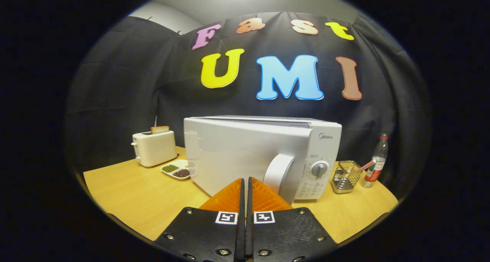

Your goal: Open the microwave, put the food inside, and close the microwave door.

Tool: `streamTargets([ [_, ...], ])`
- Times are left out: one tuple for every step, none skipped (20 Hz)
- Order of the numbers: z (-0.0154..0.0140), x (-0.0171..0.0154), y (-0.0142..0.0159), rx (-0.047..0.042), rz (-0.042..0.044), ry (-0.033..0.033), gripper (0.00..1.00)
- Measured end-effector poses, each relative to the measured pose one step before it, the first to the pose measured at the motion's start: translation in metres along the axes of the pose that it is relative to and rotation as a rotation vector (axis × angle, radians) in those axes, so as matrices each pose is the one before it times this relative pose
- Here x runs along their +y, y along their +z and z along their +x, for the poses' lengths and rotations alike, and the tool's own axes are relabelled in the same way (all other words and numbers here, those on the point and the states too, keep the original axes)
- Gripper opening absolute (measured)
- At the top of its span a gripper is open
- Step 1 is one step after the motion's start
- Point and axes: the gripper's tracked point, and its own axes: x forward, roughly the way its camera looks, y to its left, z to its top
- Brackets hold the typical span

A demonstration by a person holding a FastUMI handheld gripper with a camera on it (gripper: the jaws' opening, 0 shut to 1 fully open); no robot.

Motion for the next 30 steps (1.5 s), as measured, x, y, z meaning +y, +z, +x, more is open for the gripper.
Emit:
streamTargets([
  [0.00817, -0.00832, 0.00046, -0.00150, 0.00284, -0.02516, 0.01],
  [0.00763, -0.00671, 0.00100, -0.00052, 0.00542, -0.01827, 0.01],
  [0.00760, -0.00533, 0.00072, -0.00242, -0.00140, -0.01420, 0.01],
  [0.00775, -0.00577, -0.00008, -0.00014, -0.00477, -0.01804, 0.01],
  [0.00706, -0.00634, -0.00020, -0.00408, -0.00489, -0.01988, 0.01],
  [0.00725, -0.00577, -0.00101, -0.00071, -0.00426, -0.02039, 0.01],
  [0.00740, -0.00459, -0.00132, 0.00087, -0.00053, -0.01840, 0.01],
  [0.00757, -0.00381, -0.00043, 0.00044, 0.00162, -0.01465, 0.01],
  [0.00767, -0.00339, -0.00110, 0.00121, 0.00219, -0.01396, 0.01],
  [0.00762, -0.00400, -0.00062, 0.00166, 0.00284, -0.01552, 0.01],
  [0.00697, 0.00456, -0.00086, 0.00334, 0.01270, 0.02083, 0.01],
  [0.00763, 0.00442, -0.00195, 0.00976, 0.00267, 0.00413, 0.01],
  [0.00735, 0.00101, 0.00208, -0.00359, -0.00554, 0.00264, 0.01],
  [0.00785, 0.00295, 0.00156, 0.00144, -0.00569, -0.00176, 0.01],
  [0.00117, -0.00441, -0.00052, -0.00632, -0.01113, -0.03315, 0.01],
  [0.02006, -0.00397, -0.00037, 0.00238, -0.02415, -0.04055, 0.02],
  [-0.00721, 0.00297, 0.00392, -0.01618, 0.00072, -0.01935, 0.02],
  [-0.00536, 0.00044, -0.00102, 0.00543, -0.02066, -0.01590, 0.02],
  [0.00247, -0.00062, 0.00019, -0.00284, -0.01064, -0.00140, 0.02],
  [0.00022, 0.00045, -0.00065, 0.02101, -0.00758, 0.01071, 0.04],
  [-0.00338, -0.00080, -0.00087, 0.01821, 0.02113, 0.01775, 0.04],
  [-0.00379, -0.00255, 0.00376, 0.01478, 0.03136, 0.01357, 0.04],
  [-0.00515, -0.00282, 0.00801, -0.00155, 0.02471, 0.01176, 0.02],
  [-0.00728, -0.00324, 0.00996, -0.01081, 0.00862, 0.00773, 0.02],
  [-0.00739, -0.00423, 0.00844, -0.01160, -0.00146, 0.00102, 0.02],
  [-0.00877, -0.00408, 0.00935, -0.01309, -0.00006, 0.00095, 0.02],
  [-0.00862, -0.00103, 0.00752, -0.00628, 0.00324, 0.00791, 0.02],
  [-0.01014, -0.00093, 0.00885, -0.00456, 0.00745, 0.00685, 0.02],
  [-0.00922, -0.00149, 0.00912, -0.00544, 0.00986, 0.00615, 0.02],
  [-0.00985, -0.00048, 0.01013, -0.00777, 0.00885, 0.00504, 0.02],
])
